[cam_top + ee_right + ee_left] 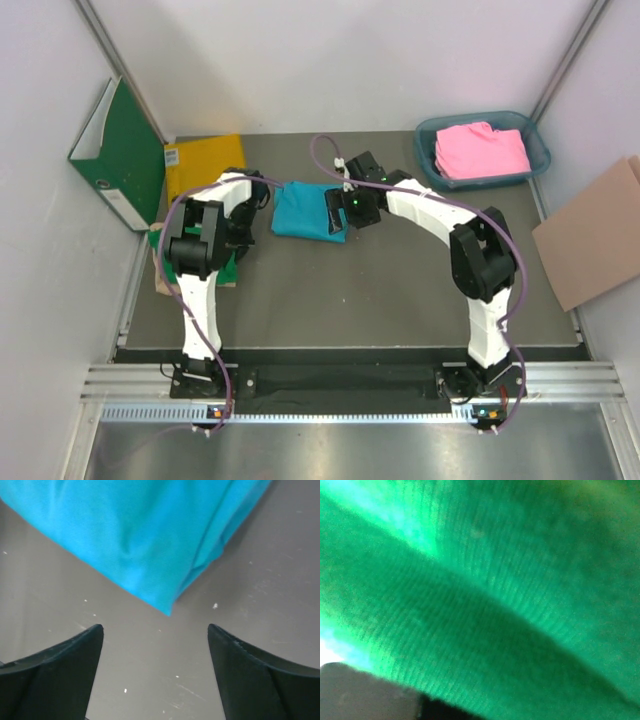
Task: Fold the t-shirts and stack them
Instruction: Put the neatly folded tshirt into the corner of the board with the left arm
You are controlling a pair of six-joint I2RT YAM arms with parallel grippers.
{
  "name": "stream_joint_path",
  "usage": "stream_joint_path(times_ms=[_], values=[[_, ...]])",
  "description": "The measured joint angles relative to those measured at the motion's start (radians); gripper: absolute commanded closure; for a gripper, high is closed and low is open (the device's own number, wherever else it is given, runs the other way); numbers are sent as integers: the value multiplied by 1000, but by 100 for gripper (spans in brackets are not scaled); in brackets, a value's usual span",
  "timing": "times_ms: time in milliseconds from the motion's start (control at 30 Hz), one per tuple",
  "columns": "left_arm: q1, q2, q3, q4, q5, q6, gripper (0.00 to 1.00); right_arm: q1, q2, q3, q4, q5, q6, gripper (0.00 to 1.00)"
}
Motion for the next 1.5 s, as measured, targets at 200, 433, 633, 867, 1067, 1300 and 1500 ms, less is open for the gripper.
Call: stream_joint_path(times_ms=[200,433,633,867,1067,1300,1500], values=[[0,-4,-5,4,8,3,100,-12,-9,-10,0,53,7,12],[-13,-92,-113,84,50,12,100,-36,-9,-16,21,84,39,12],[-49,-158,-201,122,103,13,100,-83,0,-36,66,80,84,12],[-58,-206,-255,150,133,-7,100,-98,43,-34,101,63,109,12],[-59,-256,-313,183,171,-12,100,-97,49,-34,116,52,119,12],[-64,-312,-380,190,260,-16,100,-98,50,-56,151,53,127,12],[-67,-372,-451,220,310,-23,57,-97,90,-59,214,43,156,16]])
